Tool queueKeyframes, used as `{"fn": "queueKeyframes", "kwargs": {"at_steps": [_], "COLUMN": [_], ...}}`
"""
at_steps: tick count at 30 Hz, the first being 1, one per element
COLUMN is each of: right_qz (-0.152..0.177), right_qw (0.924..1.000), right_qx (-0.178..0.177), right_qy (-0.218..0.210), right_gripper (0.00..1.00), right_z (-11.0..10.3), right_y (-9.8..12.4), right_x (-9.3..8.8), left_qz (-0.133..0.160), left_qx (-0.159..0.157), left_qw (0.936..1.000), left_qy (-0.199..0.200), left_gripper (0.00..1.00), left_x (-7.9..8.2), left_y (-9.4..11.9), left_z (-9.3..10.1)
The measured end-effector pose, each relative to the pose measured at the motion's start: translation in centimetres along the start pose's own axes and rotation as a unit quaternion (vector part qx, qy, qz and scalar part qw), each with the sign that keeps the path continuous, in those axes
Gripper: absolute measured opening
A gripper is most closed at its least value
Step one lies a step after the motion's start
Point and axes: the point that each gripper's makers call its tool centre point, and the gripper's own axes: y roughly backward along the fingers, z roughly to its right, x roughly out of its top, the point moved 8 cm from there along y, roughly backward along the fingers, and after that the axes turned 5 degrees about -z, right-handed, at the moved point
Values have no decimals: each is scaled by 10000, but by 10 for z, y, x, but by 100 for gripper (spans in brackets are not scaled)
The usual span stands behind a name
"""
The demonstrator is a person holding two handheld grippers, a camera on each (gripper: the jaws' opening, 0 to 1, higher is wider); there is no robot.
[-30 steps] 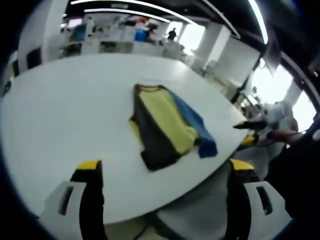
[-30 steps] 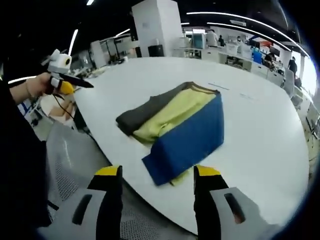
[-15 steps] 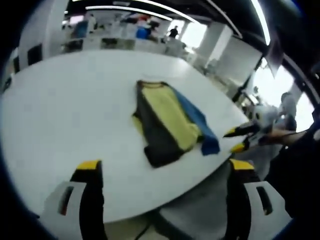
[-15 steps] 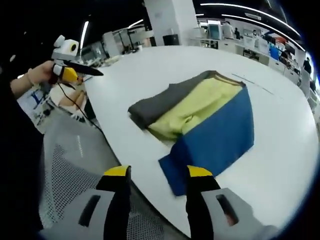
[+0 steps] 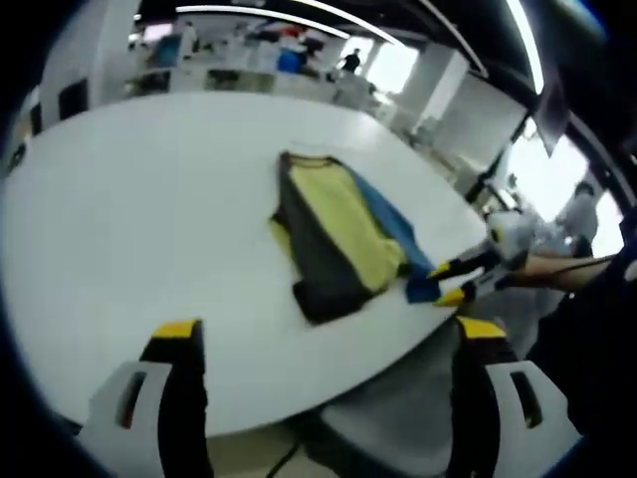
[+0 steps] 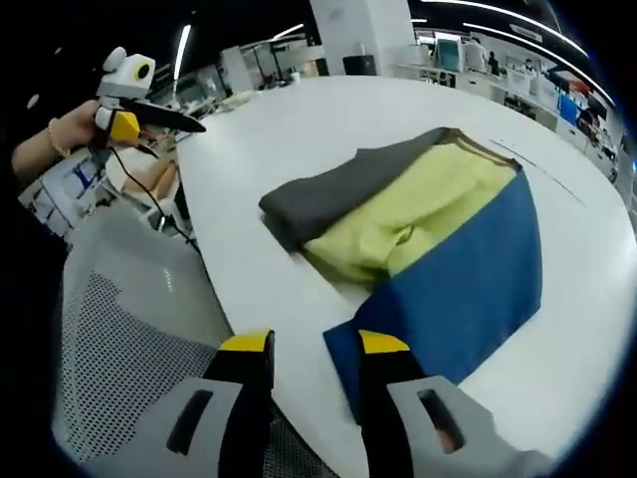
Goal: Fold the garment on the visible template until the final outline fits inside the template.
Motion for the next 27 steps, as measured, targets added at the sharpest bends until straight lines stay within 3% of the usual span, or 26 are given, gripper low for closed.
{"fn": "queueKeyframes", "kwargs": {"at_steps": [12, 27], "right_qz": [-316, -471], "right_qw": [9995, 9989], "right_qx": [37, -13], "right_qy": [-24, 84], "right_gripper": [26, 16], "right_z": [9, 15], "right_y": [-22, -30], "right_x": [1, -4], "left_qz": [-11, 4], "left_qx": [43, 13], "left_qw": [9998, 9995], "left_qy": [171, 319], "left_gripper": [99, 99], "left_x": [-5, -7], "left_y": [2, -1], "left_z": [-10, -23]}}
